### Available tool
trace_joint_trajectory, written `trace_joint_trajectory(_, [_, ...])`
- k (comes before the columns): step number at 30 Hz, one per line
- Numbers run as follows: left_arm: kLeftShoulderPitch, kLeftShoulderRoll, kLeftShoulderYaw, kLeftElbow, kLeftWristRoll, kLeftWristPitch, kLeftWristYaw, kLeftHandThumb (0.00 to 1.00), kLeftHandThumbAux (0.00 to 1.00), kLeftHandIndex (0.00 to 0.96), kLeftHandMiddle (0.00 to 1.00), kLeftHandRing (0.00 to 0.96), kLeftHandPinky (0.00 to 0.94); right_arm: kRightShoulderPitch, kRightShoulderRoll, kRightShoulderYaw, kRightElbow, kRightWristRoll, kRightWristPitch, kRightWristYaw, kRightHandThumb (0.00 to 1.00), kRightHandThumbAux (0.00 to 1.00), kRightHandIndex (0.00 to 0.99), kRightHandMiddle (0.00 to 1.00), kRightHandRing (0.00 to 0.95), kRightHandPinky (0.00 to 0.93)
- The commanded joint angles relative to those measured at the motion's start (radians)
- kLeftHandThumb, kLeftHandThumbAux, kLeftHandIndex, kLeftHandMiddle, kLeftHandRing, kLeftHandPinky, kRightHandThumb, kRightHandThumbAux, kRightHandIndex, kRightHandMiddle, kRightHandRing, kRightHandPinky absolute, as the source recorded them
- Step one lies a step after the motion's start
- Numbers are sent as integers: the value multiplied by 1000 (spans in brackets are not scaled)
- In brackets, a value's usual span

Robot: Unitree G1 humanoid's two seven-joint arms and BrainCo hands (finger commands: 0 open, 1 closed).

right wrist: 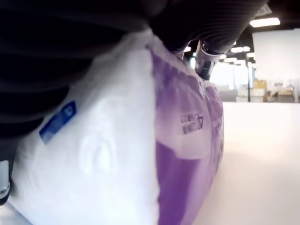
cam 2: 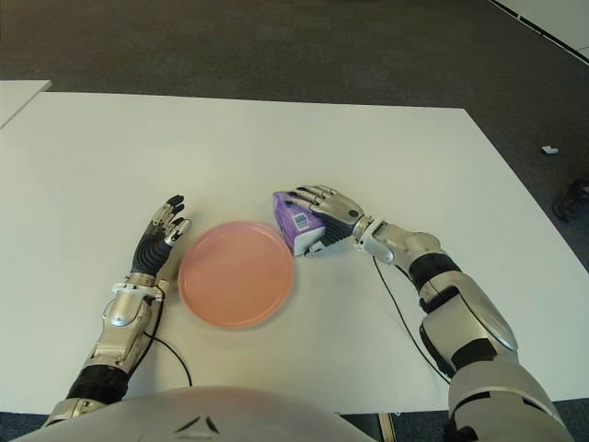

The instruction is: Put the tissue paper into the plate.

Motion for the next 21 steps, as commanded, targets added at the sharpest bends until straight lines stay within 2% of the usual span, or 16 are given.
trace_joint_trajectory(1, [51,-5,-3,38,-2,72,-3,0,430,0,0,0,0,74,27,56,30,-100,112,-110,671,664,399,598,626,688])
trace_joint_trajectory(3, [52,-5,-5,37,-2,63,-6,0,427,0,0,0,0,83,45,55,36,-109,168,-197,704,684,419,673,701,755])
trace_joint_trajectory(6, [51,-5,-6,39,-3,52,-8,0,419,0,0,0,0,89,62,52,50,-106,203,-261,732,699,434,757,778,809])
trace_joint_trajectory(12, [51,1,-4,41,0,52,-6,0,414,0,0,0,0,97,78,29,54,-65,219,-277,747,707,440,814,820,839])
trace_joint_trajectory(21, [51,-4,0,25,-4,110,1,2,423,0,0,0,0,103,82,16,50,-48,219,-280,750,708,440,838,838,845])
